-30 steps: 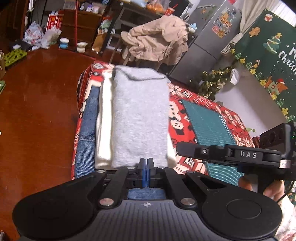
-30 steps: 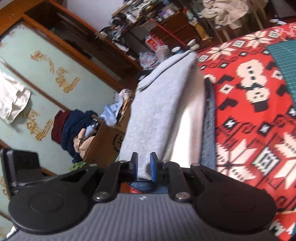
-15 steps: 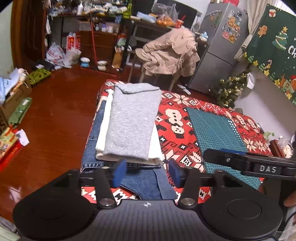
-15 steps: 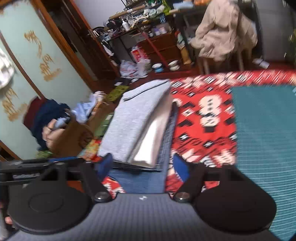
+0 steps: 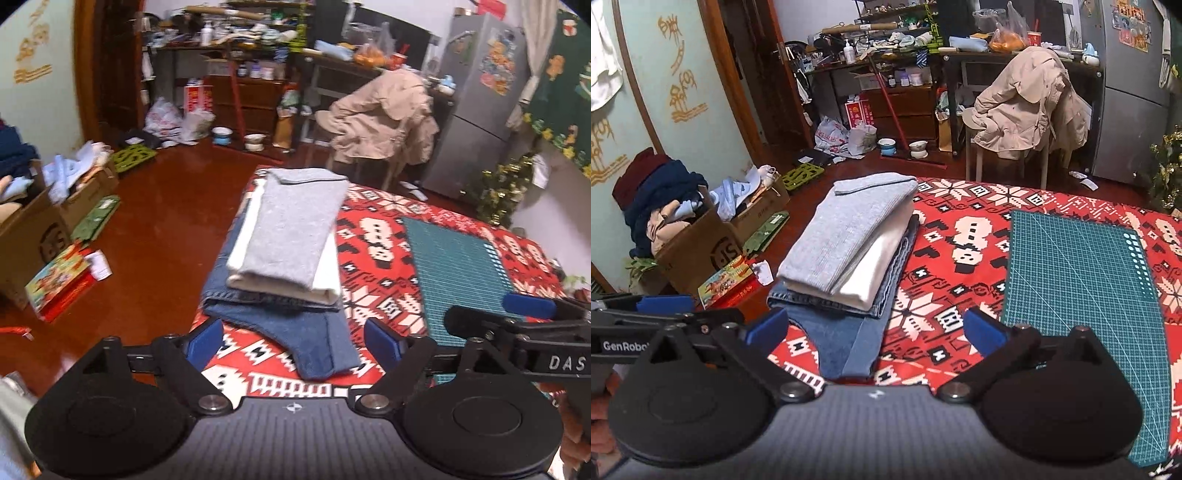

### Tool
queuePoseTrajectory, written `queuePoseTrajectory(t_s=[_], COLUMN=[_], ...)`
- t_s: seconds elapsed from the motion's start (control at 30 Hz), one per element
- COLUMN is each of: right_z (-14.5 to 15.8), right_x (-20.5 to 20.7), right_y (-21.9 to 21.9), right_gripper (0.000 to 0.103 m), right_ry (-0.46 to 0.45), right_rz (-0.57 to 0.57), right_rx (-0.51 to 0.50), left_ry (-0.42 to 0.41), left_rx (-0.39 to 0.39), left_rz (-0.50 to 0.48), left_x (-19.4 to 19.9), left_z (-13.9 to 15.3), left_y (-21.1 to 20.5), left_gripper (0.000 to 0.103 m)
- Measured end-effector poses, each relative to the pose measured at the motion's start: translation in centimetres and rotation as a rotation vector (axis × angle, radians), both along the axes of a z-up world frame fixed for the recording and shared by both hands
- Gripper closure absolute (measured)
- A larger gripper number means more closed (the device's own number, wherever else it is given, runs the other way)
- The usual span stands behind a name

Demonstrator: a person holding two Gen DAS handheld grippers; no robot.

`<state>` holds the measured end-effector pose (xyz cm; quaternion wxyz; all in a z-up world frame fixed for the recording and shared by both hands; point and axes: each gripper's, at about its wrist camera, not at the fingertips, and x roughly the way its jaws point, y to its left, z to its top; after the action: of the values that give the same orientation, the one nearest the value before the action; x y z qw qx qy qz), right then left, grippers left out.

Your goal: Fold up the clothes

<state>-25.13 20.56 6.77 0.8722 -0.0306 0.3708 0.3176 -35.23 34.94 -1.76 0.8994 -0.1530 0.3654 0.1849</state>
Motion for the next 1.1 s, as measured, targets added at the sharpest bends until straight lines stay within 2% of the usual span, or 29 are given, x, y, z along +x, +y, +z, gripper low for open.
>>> queuePoseTrajectory(t_s=[0.17,0.47,0.63,0.83,1.1], right_z=[0.5,1.4,2.1,2.6,2.7], right_x=[-1.7,-4.0,-4.4,-4.6,-4.5], right_y=[-0.1,-0.5,0.3,0.0,0.1], right_gripper=[0.001,0.001,0.001,0.001,0.001], right_ry=[-0.014,-0.008,-0.024,-0.003,0.032], right_rz=[-0.013,-0.057,-0.033,-0.054,-0.037], right_rx=[-0.031,-0.055,-0.12,-0.099,-0.103], left_ry=[0.018,0.066,0.087,0.084,0.084], left_rx=[0.08,0.191,0.179,0.137,0.131], left_rz=[0.052,0.014,0.077,0.157,0.167], left_x=[-1.3,-1.8,-2.4,-3.0,-3.2], left_z=[0.6,1.5,1.2,1.6,2.0], left_y=[-1.2,-3.0,-3.5,-3.1,-3.2], left_gripper=[0.015,0.015,0.015,0.015,0.015])
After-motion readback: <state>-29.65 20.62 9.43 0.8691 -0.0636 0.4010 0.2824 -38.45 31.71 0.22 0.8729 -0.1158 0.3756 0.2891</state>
